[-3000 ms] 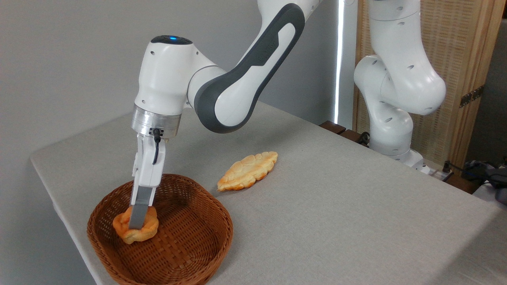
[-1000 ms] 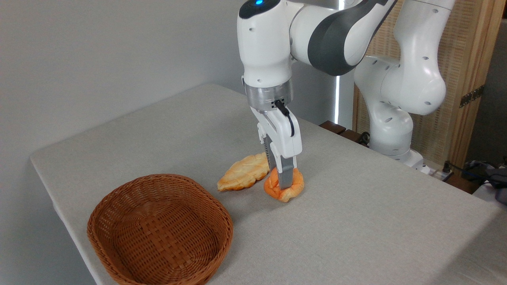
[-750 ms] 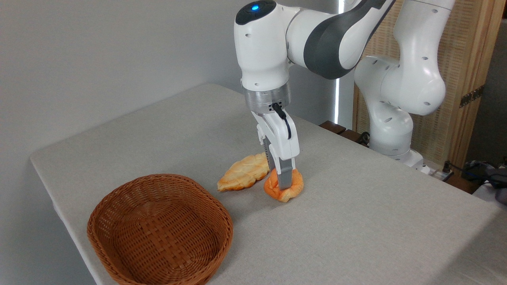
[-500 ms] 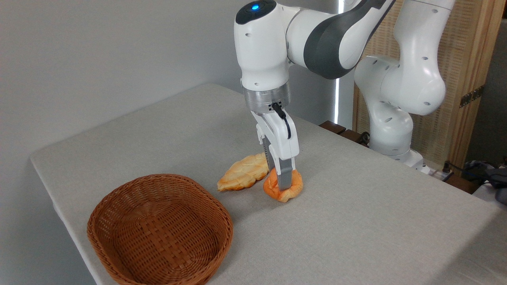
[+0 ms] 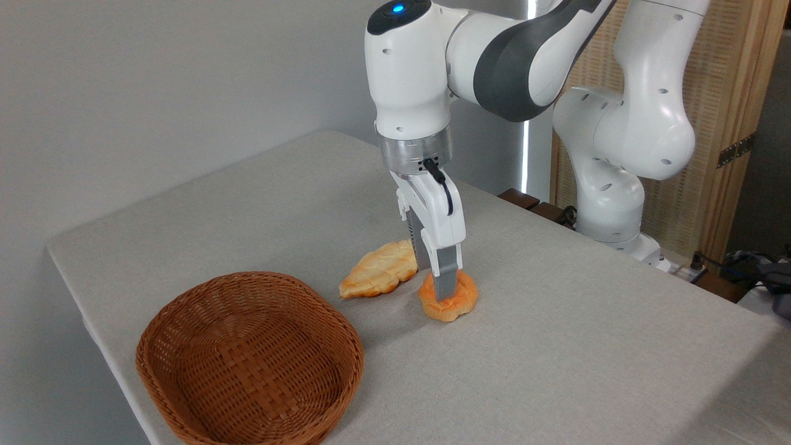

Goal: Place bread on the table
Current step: 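Lower the bun onto the table and open the gripper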

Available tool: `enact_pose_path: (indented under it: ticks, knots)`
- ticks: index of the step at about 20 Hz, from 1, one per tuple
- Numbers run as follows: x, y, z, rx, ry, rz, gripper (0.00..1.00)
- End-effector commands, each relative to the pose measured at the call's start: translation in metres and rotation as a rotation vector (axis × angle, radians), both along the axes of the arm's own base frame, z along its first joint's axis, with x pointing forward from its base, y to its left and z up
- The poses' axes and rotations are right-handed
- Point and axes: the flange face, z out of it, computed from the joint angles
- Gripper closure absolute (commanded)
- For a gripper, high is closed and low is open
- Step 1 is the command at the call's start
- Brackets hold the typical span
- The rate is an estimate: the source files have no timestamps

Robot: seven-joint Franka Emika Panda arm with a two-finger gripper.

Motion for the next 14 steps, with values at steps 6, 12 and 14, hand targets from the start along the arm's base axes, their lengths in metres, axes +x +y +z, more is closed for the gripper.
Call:
enact_pose_path:
  ticks: [6, 12, 14]
  knots:
    - [0.033, -0.001, 0.063, -0.024, -0.105, 0.134, 0.00]
    - [0.080, -0.016, 0.116, -0.023, -0.065, 0.250, 0.00]
    - [0.091, -0.021, 0.124, -0.017, -0.058, 0.276, 0.00]
